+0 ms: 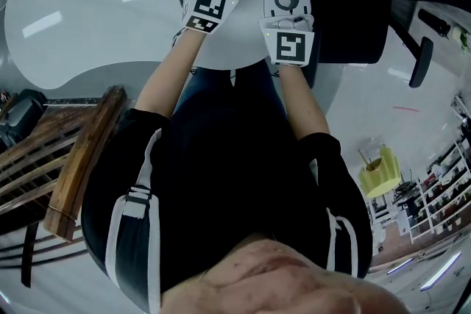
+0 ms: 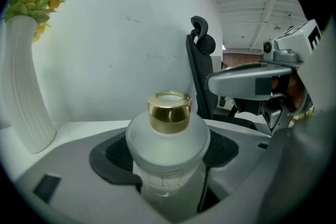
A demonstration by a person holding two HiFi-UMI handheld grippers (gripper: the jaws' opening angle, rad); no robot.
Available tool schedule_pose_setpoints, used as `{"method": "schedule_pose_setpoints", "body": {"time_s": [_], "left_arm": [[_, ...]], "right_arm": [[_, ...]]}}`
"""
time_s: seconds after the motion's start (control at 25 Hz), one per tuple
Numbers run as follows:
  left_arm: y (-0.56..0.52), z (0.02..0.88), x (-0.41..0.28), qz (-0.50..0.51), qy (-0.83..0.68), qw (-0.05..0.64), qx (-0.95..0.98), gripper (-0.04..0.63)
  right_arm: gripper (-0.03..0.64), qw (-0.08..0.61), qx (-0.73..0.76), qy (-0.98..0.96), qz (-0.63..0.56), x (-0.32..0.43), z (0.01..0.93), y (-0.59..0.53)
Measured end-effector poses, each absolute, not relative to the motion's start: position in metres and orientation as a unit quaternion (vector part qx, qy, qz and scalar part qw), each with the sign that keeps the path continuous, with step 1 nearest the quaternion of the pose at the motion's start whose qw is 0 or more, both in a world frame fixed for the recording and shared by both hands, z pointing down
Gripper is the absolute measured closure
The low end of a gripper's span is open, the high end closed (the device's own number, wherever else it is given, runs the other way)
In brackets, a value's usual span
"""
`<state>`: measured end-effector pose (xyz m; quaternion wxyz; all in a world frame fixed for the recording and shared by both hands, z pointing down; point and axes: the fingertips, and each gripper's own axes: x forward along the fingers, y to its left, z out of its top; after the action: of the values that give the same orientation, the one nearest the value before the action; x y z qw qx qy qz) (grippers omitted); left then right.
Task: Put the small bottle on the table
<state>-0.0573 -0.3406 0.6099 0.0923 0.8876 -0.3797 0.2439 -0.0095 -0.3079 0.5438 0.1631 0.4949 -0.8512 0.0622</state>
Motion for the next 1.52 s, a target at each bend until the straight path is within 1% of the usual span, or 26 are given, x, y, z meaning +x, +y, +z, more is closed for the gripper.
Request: {"method": "schedule_pose_setpoints", "body": {"time_s": [0.12,0.4,0.56,0.72,0.96,1.0,1.04,1.08,1.12,1.16,1.2,1.24,1.28,1.52], "left_arm": [[-0.340,0.614,-0.056,0.253,-0.374,0.098,0.887,0.253],[-0.333,0.612,-0.059,0.247,-0.376,0.128,0.884,0.206],[-0.323,0.604,-0.070,0.234,-0.395,0.135,0.878,0.204],[-0.311,0.595,-0.079,0.225,-0.412,0.139,0.872,0.204],[-0.293,0.561,-0.098,0.202,-0.459,0.127,0.856,0.209],[-0.290,0.552,-0.102,0.193,-0.468,0.123,0.854,0.228],[-0.287,0.541,-0.105,0.182,-0.477,0.117,0.852,0.299],[-0.284,0.530,-0.107,0.170,-0.488,0.109,0.849,0.401],[-0.280,0.518,-0.109,0.158,-0.497,0.098,0.848,0.471],[-0.277,0.507,-0.109,0.148,-0.504,0.088,0.846,0.521],[-0.273,0.496,-0.109,0.138,-0.509,0.078,0.846,0.551],[-0.269,0.486,-0.108,0.129,-0.514,0.070,0.845,0.576],[-0.265,0.477,-0.107,0.122,-0.517,0.064,0.845,0.585],[-0.239,0.430,-0.091,0.085,-0.543,0.042,0.835,0.588]], "right_arm": [[0.594,0.161,0.491,-0.854,0.062,-0.011,0.541,-0.306],[0.594,0.159,0.488,-0.856,0.059,-0.013,0.534,-0.296],[0.594,0.159,0.485,-0.858,0.054,-0.015,0.526,-0.288],[0.594,0.120,0.485,-0.865,0.032,-0.019,0.514,-0.283],[0.594,0.116,0.482,-0.868,0.020,-0.021,0.493,-0.270],[0.594,0.114,0.481,-0.869,0.018,-0.022,0.488,-0.268],[0.594,0.111,0.481,-0.870,0.015,-0.022,0.483,-0.266],[0.594,0.107,0.481,-0.870,0.014,-0.022,0.478,-0.264],[0.594,0.103,0.480,-0.871,0.012,-0.021,0.473,-0.261],[0.594,0.100,0.480,-0.872,0.010,-0.020,0.468,-0.259],[0.594,0.096,0.479,-0.873,0.007,-0.020,0.463,-0.257],[0.594,0.092,0.477,-0.874,0.004,-0.020,0.458,-0.254],[0.594,0.089,0.475,-0.875,0.000,-0.019,0.453,-0.251],[0.594,0.073,0.469,-0.880,-0.007,-0.004,0.425,-0.236]]}}
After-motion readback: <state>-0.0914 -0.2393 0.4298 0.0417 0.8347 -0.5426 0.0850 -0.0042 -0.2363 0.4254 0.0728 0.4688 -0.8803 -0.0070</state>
